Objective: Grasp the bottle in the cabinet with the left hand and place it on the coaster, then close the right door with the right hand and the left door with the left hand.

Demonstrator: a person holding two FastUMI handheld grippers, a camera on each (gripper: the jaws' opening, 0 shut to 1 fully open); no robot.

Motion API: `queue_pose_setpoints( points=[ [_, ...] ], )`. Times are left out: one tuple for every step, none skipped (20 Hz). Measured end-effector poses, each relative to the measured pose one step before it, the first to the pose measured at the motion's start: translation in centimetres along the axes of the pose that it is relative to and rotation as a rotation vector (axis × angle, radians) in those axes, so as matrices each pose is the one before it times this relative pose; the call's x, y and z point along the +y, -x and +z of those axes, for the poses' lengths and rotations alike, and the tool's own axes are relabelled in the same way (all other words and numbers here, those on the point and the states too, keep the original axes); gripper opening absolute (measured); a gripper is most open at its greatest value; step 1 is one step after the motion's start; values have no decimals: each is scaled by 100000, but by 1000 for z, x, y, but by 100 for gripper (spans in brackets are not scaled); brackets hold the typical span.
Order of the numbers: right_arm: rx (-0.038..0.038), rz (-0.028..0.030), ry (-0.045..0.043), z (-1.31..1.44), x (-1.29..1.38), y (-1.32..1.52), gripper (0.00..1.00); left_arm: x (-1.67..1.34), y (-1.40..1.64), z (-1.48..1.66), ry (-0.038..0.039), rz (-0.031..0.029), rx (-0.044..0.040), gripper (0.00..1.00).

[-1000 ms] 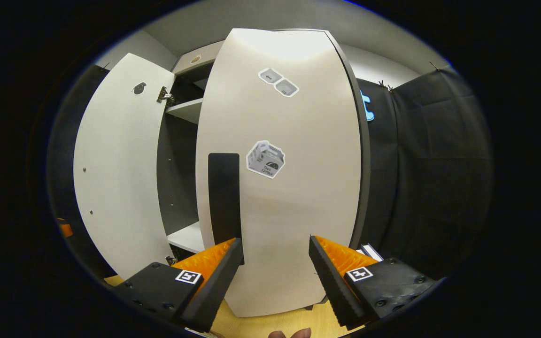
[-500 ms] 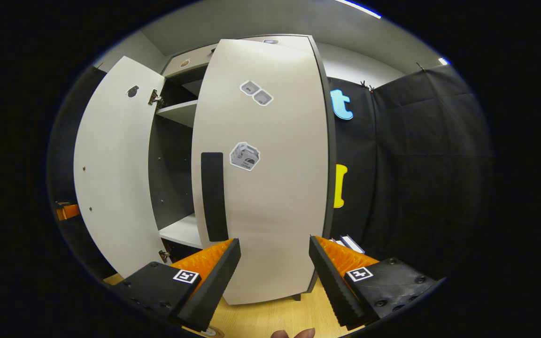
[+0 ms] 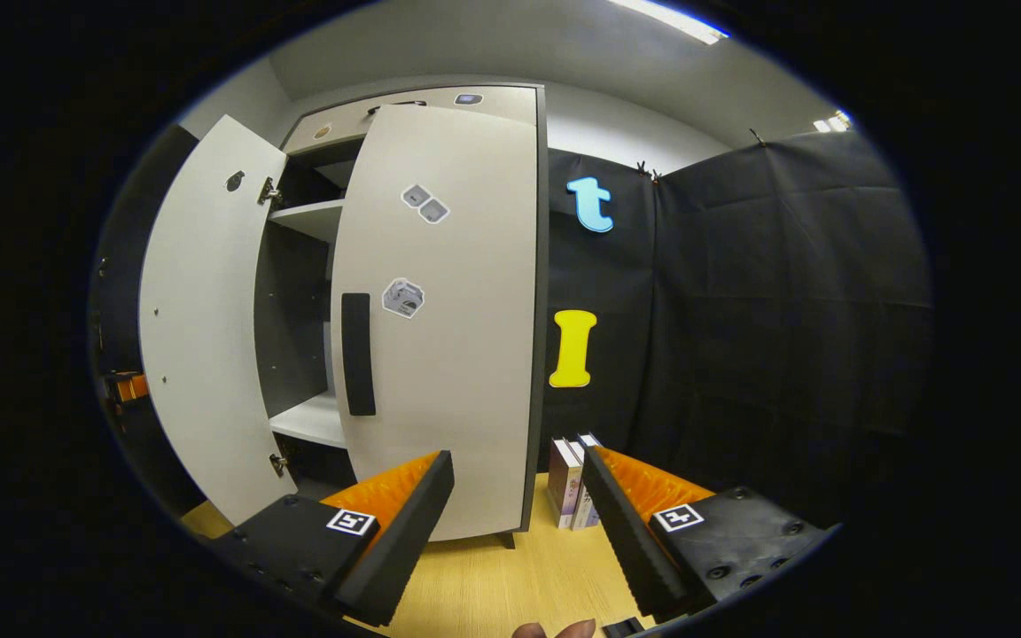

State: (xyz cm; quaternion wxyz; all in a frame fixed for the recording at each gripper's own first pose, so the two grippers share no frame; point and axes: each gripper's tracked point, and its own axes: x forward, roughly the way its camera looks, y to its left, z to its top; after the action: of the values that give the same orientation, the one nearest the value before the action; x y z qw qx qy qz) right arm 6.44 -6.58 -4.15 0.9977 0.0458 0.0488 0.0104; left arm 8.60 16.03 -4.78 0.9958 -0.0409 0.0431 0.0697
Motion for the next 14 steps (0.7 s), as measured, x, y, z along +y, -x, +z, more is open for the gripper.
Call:
queue_pose_setpoints(
  points=[
    [-35,-55,403,-42,-57,310,98,-450,108,-175,-103,-783,568,94],
    [99,280,-12,-21,6,361,98,-434,176,5,-331,416,400,94],
    [50,494,-455,-18,99,293,98,-409,149,22,-603,263,114,94],
    [138,447,-452,-39,50,271,98,-714,98,43,-344,-431,116,94],
    [120,376,-210,-128,-7,153,98,-1044,44,-141,6,-1438,301,94],
    [134,389,26,-62,53,-60,98,-1267,44,-76,515,-2290,601,94],
    [160,402,277,-74,43,-6,98,-1418,72,-252,309,-2857,661,94],
    [103,383,366,-136,-6,-52,98,-1501,-269,17,-452,-2920,352,94],
    [405,157,270,-153,8,-50,98,-1442,-331,111,-656,-2363,-52,94],
    [508,224,-66,-152,-43,1,98,-1396,-436,7,-1004,-2104,-95,94],
    [385,171,-509,-37,-77,24,98,-1370,-423,-18,-1115,-1765,-308,94],
    [116,94,-525,12,-116,15,98,-1217,-644,133,-1046,-1069,-174,91],
    [-176,31,-246,39,-189,-24,98,-1117,-727,-50,-844,-1145,95,94],
    [-306,-6,200,-121,-520,-48,98,-1214,-744,35,-360,-1287,420,94]
  ],
)
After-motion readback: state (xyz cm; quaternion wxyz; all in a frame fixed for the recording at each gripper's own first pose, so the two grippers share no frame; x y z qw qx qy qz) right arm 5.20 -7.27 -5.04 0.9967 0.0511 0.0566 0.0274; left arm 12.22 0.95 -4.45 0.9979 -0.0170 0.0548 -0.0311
